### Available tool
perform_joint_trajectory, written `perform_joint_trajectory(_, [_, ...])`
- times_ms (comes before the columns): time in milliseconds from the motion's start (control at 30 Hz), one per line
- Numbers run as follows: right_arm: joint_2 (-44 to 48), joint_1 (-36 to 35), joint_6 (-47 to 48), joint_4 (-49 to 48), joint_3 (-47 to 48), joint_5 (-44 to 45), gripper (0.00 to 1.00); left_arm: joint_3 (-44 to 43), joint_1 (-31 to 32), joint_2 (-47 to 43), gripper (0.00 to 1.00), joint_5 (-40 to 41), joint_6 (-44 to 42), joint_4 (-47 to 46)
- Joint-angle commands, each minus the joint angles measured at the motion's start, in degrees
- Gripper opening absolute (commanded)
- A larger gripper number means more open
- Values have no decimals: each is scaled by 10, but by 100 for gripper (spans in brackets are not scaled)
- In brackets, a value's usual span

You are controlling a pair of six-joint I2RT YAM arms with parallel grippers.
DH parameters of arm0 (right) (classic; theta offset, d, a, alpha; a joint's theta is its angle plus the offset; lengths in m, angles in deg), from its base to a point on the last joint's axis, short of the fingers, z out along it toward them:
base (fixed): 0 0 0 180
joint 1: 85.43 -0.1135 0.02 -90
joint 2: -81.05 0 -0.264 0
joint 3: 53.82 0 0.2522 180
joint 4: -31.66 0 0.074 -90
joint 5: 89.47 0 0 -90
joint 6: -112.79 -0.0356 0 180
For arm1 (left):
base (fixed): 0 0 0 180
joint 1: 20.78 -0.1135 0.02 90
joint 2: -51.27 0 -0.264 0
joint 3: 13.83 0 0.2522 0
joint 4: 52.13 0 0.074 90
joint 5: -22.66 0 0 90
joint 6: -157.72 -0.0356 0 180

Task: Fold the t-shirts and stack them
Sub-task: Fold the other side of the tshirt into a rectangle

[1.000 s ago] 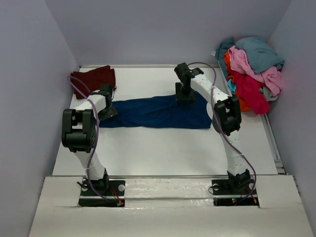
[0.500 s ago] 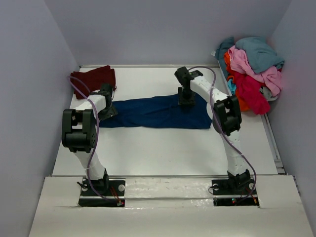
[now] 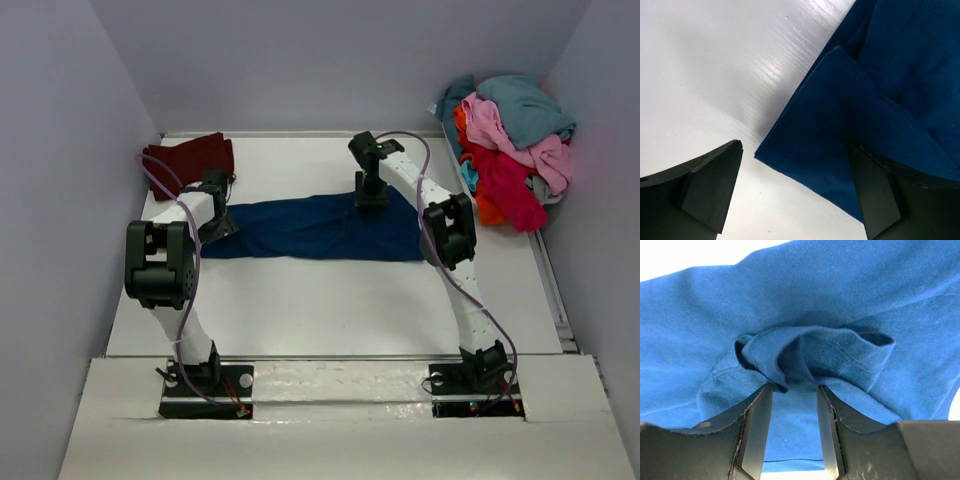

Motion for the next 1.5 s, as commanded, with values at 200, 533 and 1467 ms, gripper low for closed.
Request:
perform_joint_trajectory(200, [39, -2, -9, 2, -20, 16, 47, 7, -1, -31, 99, 11, -4, 2])
perform_joint_trajectory(533, [82, -2, -24, -16, -63, 27, 47, 9, -1, -30, 99, 11, -4, 1])
perform_joint_trajectory(1467, [-13, -2, -10, 0, 2, 19, 47, 5, -1, -30, 99, 14, -2, 6])
